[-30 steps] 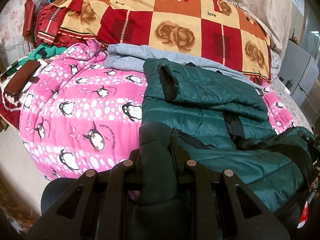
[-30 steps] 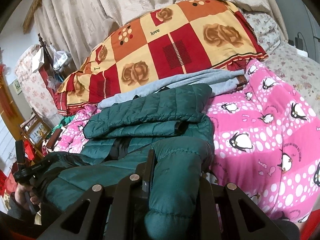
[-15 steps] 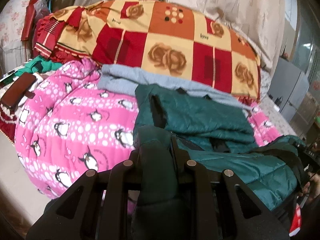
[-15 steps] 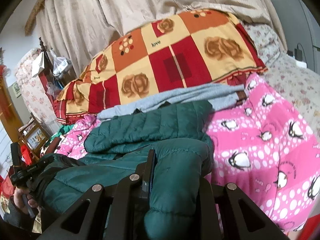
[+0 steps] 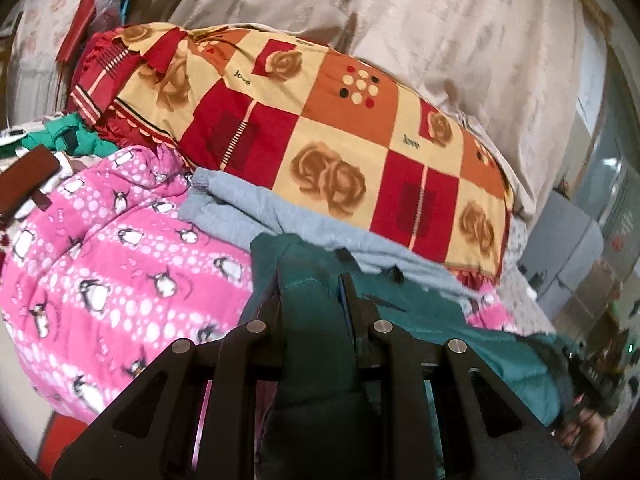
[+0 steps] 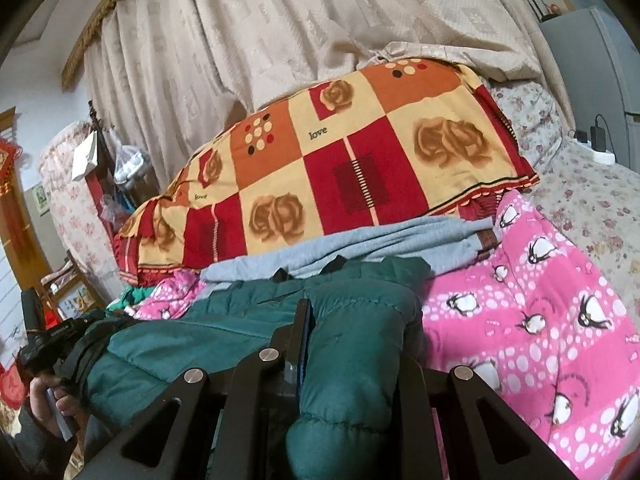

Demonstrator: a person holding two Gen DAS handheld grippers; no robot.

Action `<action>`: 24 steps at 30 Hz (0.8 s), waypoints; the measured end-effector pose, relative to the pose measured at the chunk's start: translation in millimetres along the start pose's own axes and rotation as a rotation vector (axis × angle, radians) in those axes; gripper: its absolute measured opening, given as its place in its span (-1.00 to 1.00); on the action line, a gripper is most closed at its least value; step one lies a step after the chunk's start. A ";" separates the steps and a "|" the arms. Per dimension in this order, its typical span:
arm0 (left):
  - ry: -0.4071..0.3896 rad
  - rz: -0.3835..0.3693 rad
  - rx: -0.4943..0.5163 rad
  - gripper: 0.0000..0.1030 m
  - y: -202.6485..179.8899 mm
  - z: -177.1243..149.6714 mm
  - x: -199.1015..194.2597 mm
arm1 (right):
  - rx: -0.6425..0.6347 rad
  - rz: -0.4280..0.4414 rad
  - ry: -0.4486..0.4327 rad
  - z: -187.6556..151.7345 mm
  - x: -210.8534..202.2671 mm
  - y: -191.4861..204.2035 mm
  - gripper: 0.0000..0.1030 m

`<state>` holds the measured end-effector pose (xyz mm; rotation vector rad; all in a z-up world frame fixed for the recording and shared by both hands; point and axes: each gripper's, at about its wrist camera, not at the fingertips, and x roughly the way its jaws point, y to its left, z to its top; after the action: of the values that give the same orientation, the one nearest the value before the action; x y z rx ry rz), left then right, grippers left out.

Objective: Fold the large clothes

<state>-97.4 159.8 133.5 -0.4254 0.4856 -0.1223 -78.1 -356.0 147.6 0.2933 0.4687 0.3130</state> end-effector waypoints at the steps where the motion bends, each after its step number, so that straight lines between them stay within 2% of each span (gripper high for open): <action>1: -0.005 0.000 -0.014 -0.66 0.2 5.7 7.6 | 0.003 -0.005 -0.003 4.2 5.7 -1.6 -0.72; 7: 0.021 0.050 -0.116 -0.66 1.7 36.9 72.3 | 0.059 0.004 0.033 30.7 53.0 -17.8 -0.72; 17: 0.064 0.212 -0.010 -0.66 -0.2 37.2 166.3 | 0.079 -0.070 0.128 47.5 147.3 -41.1 -0.72; 21: 0.091 0.246 0.019 -0.66 6.4 37.4 201.7 | 0.098 -0.096 0.180 49.3 184.8 -54.8 -0.72; 24: 0.123 0.262 -0.007 -0.65 15.6 37.7 225.7 | 0.121 -0.103 0.217 50.6 214.2 -65.8 -0.72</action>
<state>119.3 139.7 60.7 -0.3589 0.6583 0.1068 142.5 -349.3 83.8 0.3540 0.7155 0.2172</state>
